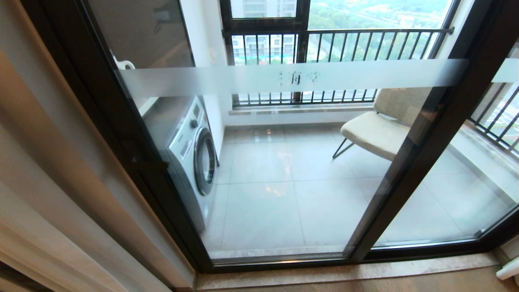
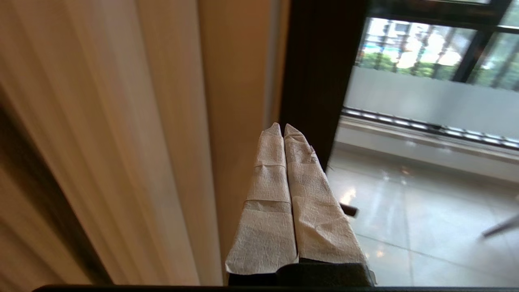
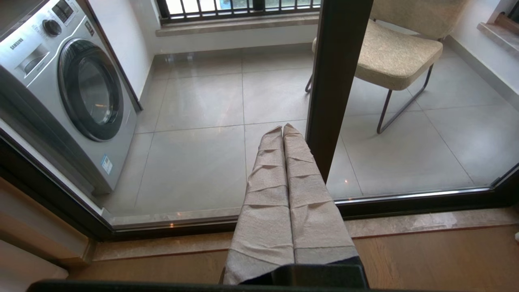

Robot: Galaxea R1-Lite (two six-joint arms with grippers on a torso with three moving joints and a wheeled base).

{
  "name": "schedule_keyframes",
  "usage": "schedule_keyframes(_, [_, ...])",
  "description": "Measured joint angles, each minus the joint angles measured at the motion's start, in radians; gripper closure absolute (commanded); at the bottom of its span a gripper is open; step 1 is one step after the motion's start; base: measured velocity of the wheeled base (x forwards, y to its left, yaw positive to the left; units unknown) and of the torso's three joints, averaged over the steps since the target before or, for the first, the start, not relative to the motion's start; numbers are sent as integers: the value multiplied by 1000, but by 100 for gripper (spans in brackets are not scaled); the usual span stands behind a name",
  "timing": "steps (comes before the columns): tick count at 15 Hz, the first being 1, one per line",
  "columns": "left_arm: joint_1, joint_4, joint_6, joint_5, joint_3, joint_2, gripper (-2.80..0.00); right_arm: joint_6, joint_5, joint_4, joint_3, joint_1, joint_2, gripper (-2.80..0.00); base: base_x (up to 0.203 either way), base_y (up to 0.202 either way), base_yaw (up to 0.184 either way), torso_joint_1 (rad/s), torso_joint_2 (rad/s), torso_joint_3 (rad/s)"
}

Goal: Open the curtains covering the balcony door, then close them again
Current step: Close the inner curtains on both sides

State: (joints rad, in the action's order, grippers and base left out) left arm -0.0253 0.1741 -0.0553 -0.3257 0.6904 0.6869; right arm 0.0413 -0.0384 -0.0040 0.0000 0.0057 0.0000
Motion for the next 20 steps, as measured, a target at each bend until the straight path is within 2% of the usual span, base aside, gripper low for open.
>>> schedule_keyframes(1, [-45,10,-2,-13,34,46,0,-1,0,0,0,0,0,0,0,0,0,0,0,0])
schedule_keyframes(4, [-262,19,-5,10,139,169,0,0,0,0,0,0,0,0,0,0,0,0,0,0])
schedule_keyframes(6, [-440,21,-7,67,208,243,0,0,0,0,0,0,0,0,0,0,0,0,0,0])
schedule_keyframes(8, [-605,23,-21,170,269,313,0,0,0,0,0,0,0,0,0,0,0,0,0,0])
schedule_keyframes(9, [-685,24,-31,235,296,347,-280,0,0,0,0,0,0,0,0,0,0,0,0,0])
schedule_keyframes(11, [-808,29,-41,350,330,405,-280,0,0,0,0,0,0,0,0,0,0,0,0,0])
schedule_keyframes(12, [-845,36,-43,387,339,429,-280,0,0,0,0,0,0,0,0,0,0,0,0,0])
schedule_keyframes(13, [-864,45,-44,396,344,448,-280,0,1,0,0,0,0,0,0,0,0,0,0,0])
schedule_keyframes(17, [-884,122,-46,404,351,523,-280,0,0,0,0,0,0,0,0,0,0,0,0,0])
schedule_keyframes(20, [-885,197,-46,451,353,591,-280,0,0,0,0,0,0,0,0,0,0,0,0,0])
